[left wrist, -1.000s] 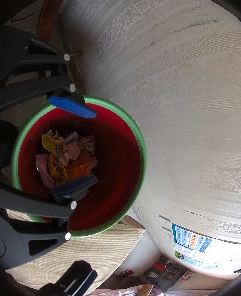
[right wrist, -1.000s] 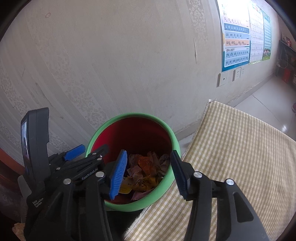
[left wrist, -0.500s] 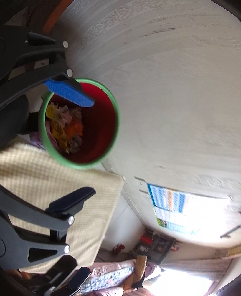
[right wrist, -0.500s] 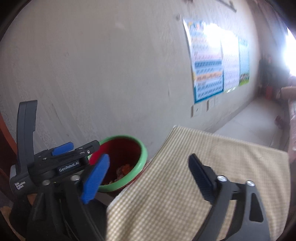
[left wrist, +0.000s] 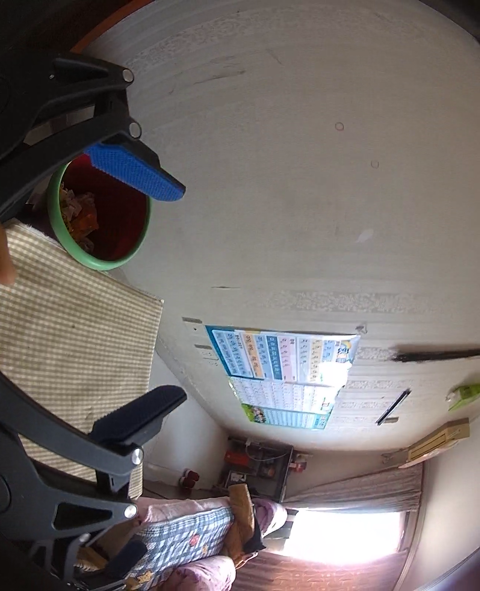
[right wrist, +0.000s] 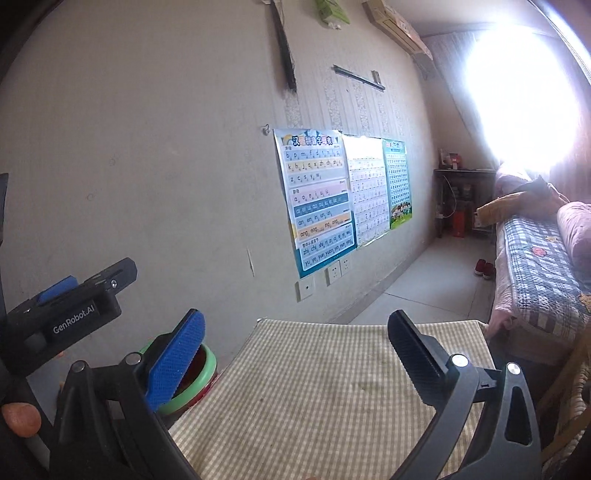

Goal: Collect trash

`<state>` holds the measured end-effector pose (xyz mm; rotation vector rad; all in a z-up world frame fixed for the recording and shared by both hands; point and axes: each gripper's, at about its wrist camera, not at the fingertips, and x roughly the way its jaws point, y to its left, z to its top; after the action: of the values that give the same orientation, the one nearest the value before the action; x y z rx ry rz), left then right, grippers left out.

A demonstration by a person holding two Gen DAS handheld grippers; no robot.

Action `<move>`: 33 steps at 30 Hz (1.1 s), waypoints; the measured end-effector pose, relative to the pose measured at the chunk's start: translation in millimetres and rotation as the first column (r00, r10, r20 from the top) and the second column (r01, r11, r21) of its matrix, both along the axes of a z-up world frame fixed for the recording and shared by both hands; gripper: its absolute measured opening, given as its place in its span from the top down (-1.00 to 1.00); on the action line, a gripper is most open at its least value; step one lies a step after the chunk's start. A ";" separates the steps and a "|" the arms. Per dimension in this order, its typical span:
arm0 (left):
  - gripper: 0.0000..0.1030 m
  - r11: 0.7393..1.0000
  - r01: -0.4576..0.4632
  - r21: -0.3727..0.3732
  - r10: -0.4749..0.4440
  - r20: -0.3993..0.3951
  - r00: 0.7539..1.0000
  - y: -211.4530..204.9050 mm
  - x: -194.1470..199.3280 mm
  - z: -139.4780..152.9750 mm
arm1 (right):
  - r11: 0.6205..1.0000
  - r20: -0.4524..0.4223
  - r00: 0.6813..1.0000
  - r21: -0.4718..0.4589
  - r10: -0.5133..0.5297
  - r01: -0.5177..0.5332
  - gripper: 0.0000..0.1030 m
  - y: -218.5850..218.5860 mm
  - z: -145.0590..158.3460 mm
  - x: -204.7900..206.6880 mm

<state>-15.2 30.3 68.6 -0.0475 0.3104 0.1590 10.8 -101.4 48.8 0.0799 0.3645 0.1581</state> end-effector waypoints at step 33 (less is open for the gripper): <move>-0.90 0.999 -0.041 -0.004 0.040 -0.125 0.991 -2.8 19.3 -16.3 | 1.000 -0.097 0.995 0.013 0.007 -0.006 -0.87 -16.7 -22.4 6.3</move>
<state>4.0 27.6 52.3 -0.0506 0.4349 0.2013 17.1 -118.2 26.4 0.0992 0.4606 0.1632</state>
